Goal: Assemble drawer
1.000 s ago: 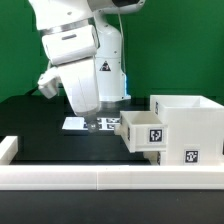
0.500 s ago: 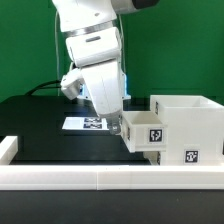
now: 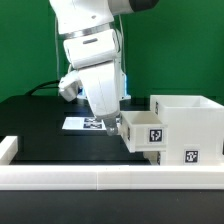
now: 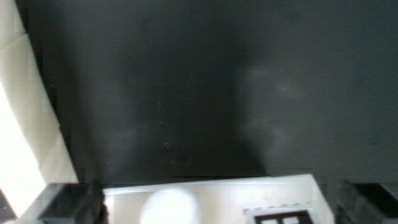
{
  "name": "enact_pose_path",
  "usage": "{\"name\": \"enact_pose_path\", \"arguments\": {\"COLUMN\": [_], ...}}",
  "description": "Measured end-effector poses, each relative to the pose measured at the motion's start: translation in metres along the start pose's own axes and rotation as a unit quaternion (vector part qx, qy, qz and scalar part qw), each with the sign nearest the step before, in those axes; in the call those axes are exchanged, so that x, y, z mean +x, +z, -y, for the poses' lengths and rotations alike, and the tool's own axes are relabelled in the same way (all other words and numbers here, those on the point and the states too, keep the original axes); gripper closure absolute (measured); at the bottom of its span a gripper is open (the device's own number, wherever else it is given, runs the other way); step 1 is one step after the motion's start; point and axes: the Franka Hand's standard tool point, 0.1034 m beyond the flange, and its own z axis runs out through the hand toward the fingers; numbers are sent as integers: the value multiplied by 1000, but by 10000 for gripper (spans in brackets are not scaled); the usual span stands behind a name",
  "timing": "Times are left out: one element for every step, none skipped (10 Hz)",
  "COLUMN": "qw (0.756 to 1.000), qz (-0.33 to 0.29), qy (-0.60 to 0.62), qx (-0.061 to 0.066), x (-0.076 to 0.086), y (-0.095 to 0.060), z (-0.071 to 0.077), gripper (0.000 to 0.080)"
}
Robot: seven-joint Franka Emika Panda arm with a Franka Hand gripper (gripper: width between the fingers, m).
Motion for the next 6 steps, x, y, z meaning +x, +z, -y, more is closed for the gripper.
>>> {"name": "enact_pose_path", "arguments": {"qw": [1000,1000,1000,1000,1000,1000], "qz": [-2,-3,-4,-4,-4,-4], "qy": [-2,-1,0,-2,-4,-6], "qx": [0,-1,-1,1,2,4], "x": [6,12,18,25,29,35], "y": [2,3,4,5,5,7], "z": [-1,-1,-2,-3,-3,-3], "gripper": [151,151,151,151,151,151]}}
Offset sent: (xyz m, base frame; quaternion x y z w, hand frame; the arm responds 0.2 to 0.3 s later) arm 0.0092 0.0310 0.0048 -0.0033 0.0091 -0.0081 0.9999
